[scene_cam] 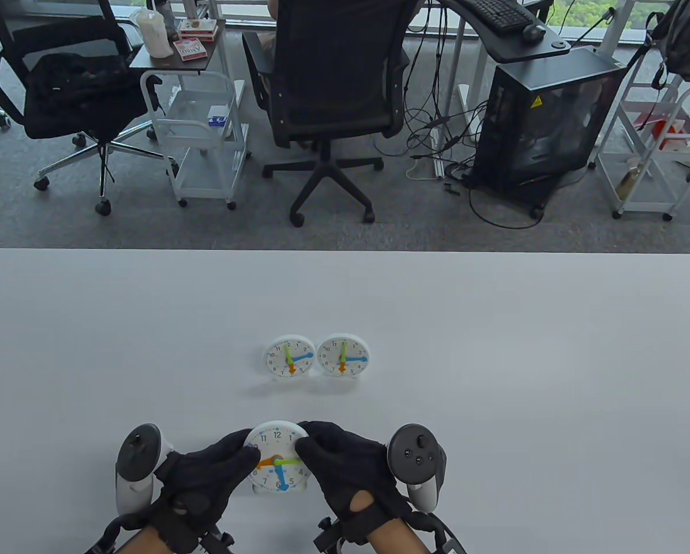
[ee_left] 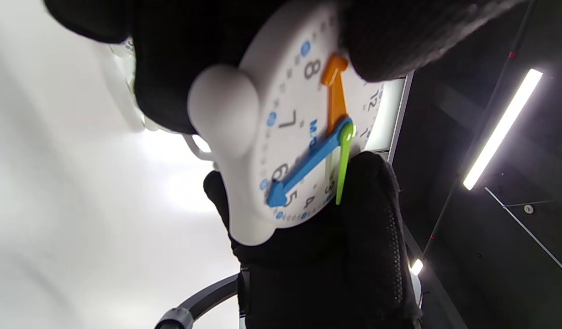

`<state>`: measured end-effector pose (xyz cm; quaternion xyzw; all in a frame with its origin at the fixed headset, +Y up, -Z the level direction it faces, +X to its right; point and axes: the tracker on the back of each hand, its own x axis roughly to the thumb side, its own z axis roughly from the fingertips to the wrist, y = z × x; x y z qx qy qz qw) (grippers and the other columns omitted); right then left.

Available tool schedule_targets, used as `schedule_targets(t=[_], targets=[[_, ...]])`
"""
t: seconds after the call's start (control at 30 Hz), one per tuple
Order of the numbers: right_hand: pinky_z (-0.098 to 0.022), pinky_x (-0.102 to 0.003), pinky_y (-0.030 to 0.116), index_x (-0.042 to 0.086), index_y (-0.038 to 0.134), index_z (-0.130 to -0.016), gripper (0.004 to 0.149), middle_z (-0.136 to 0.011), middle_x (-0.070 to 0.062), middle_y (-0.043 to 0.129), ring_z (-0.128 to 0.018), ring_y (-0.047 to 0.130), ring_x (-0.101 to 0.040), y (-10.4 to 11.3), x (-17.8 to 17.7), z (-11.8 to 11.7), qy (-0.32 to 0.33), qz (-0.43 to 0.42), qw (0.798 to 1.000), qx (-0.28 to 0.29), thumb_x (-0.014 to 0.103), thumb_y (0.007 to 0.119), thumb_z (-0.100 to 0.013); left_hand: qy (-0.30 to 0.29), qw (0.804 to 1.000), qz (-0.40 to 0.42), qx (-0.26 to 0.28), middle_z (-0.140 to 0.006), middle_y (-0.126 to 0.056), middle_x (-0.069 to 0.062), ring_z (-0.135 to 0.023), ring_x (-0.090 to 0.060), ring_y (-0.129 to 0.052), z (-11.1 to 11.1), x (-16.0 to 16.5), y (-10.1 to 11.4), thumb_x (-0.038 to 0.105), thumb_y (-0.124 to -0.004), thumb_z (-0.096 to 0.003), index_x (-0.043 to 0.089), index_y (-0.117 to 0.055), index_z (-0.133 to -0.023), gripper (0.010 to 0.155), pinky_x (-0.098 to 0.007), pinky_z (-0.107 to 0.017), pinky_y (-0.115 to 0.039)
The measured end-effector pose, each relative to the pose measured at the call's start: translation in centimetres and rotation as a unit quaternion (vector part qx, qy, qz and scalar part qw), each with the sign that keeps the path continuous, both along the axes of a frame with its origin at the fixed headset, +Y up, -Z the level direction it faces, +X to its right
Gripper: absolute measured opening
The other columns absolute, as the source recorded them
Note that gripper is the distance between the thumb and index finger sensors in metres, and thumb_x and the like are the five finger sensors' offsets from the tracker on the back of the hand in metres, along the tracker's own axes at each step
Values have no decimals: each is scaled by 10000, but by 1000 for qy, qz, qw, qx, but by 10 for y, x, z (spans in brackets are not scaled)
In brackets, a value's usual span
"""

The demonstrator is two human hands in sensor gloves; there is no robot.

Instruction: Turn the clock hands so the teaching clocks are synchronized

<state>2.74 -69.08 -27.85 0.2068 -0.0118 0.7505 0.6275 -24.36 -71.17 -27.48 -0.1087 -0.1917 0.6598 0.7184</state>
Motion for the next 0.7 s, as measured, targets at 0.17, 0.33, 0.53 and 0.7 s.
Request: schedule_targets(t=[0.17,0.33,0.53,0.7], targets=[[-491,-685,682,-7,852,-835,534,-666,-165,987,-633,969,-440,-3,0,0,16,-7,1000,-16,420,749,-533,10,1000,-23,11,-699,-1060,-72,-638,-405,-1017,2,-1,5,475,-791,-520,124,-769,-923,536,-685,-574,-662],[-492,-705,660,-64,688,-966,714,-814,-236,874,-650,937,-481,4,-1,2,36,33,999,19,502,736,-534,35,998,-39,28,-691,-1054,-71,-626,-401,-1013,3,-4,10,465,-792,-515,115,-762,-921,537,-682,-576,-662],[-484,-700,668,-87,661,-969,718,-798,-230,876,-603,958,-455,7,-4,4,37,80,995,37,472,759,-528,53,997,-40,33,-697,-1047,-77,-627,-404,-1006,3,-7,11,453,-798,-508,112,-750,-925,541,-682,-579,-659],[-481,-695,673,-101,655,-962,698,-772,-216,886,-572,969,-434,6,-9,5,43,104,993,36,424,785,-520,58,997,-40,35,-710,-1039,-77,-634,-405,-999,4,-8,12,440,-805,-505,113,-737,-932,542,-681,-583,-655]])
